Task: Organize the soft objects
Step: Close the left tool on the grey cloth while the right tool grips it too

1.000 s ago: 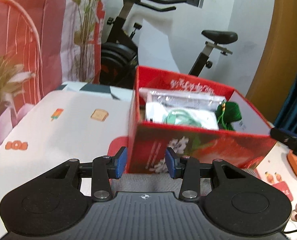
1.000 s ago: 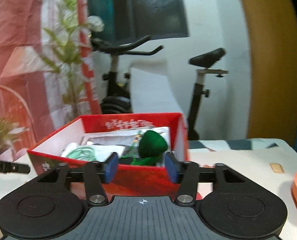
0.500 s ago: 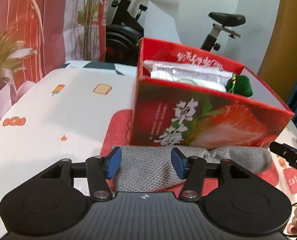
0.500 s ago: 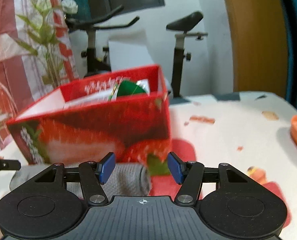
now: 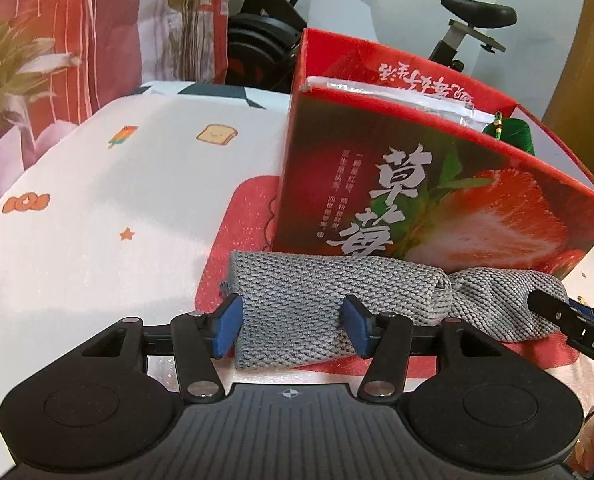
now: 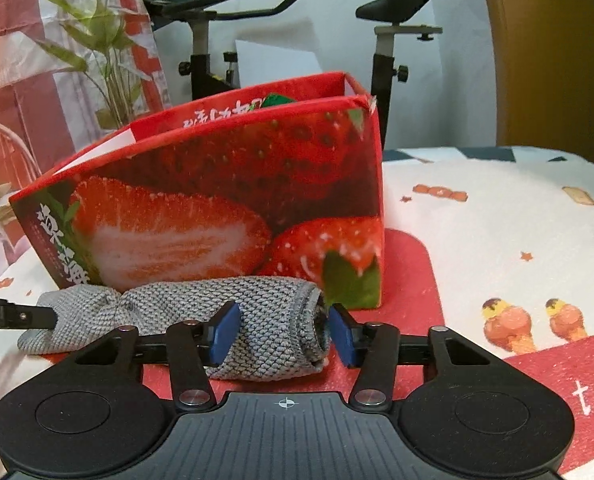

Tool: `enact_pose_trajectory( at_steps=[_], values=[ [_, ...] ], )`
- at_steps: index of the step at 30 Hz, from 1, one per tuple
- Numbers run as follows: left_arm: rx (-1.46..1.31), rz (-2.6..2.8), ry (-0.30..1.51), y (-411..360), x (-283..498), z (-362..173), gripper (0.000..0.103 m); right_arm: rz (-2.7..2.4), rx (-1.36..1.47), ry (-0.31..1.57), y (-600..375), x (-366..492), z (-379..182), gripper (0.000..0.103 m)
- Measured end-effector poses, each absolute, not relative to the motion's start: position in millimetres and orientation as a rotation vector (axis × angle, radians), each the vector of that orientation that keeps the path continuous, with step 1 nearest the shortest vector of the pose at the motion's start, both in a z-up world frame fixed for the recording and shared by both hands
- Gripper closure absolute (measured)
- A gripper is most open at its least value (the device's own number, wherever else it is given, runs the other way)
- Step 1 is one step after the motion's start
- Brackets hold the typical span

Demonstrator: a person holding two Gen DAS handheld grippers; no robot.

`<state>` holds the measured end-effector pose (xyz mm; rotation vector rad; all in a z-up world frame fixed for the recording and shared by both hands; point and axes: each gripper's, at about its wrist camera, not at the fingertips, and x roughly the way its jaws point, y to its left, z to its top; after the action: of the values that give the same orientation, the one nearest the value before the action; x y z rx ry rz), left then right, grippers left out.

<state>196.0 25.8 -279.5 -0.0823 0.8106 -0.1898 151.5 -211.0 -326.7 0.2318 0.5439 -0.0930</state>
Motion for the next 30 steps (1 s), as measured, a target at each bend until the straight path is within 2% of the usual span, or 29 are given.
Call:
enact_pose_trajectory(
  at_steps=[7, 26, 30],
  values=[
    [-0.104, -0.181, 0.833, 27, 199, -284, 0.037, -0.073, 0.237, 0.568, -213, 155, -329, 0.065],
    [-0.078, -0.167, 0.857, 24, 209, -292, 0.021, -0.065, 0.238, 0.585, -213, 159, -333, 0.065],
    [-0.058, -0.162, 0.859, 21, 209, -292, 0.021, -0.065, 0.239, 0.585, -213, 159, -333, 0.065]
  ],
)
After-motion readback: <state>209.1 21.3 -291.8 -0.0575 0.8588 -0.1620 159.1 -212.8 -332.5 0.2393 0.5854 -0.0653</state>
